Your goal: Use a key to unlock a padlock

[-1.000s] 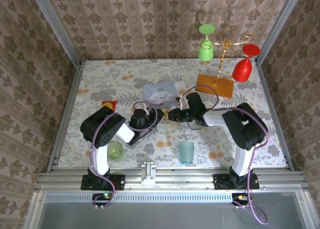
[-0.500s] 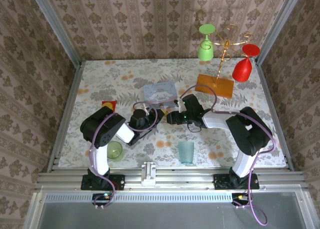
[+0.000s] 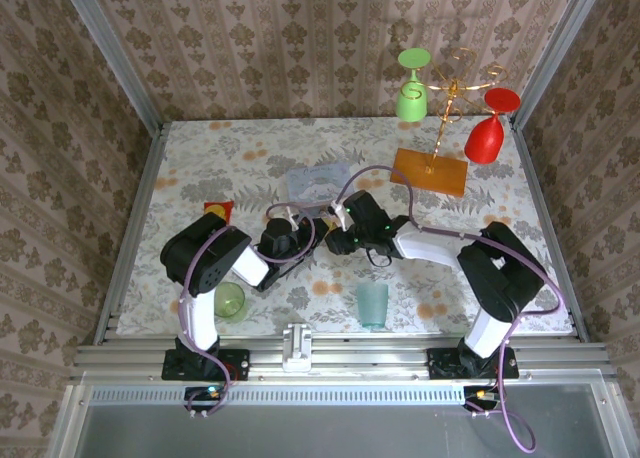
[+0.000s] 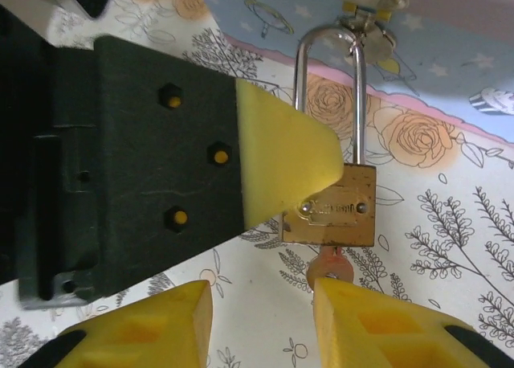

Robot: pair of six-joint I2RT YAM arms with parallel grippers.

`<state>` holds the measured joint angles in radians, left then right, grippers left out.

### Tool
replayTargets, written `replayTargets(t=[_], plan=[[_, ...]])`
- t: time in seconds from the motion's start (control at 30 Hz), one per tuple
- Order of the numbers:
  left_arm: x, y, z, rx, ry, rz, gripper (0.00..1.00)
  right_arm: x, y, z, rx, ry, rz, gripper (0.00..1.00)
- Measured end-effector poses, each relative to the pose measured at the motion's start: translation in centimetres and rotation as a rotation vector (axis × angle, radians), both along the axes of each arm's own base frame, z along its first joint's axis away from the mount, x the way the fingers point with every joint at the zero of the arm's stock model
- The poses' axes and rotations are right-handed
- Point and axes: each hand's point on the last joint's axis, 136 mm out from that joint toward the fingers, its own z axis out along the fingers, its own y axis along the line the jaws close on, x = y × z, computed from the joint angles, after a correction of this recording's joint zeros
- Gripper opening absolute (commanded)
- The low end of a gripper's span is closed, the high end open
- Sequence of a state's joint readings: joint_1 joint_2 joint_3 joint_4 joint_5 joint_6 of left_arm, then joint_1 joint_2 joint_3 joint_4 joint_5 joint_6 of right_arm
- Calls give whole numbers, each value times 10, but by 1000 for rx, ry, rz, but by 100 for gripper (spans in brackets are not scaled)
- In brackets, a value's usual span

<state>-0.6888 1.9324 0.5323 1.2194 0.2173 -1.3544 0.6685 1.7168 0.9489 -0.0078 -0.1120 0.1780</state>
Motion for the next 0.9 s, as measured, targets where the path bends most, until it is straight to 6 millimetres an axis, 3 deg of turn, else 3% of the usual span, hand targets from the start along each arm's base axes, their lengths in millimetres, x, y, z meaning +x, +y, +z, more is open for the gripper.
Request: replayTargets(t=[0.2,0.43,0.67,0.9], plan=[[-1,-1,0,0,0,-2,0,9,-10,-10,-65,-31,-30,36],[-1,-1,0,0,0,-2,0,11,-4,-8,-94,-102,-17,26],[-2,-2,-1,2,1,-4,0,11,-6,-22,-167,-124,-5,19],[-2,-2,-1,4,2,0,0,14,-6,-23,-103,-94,-16,15]])
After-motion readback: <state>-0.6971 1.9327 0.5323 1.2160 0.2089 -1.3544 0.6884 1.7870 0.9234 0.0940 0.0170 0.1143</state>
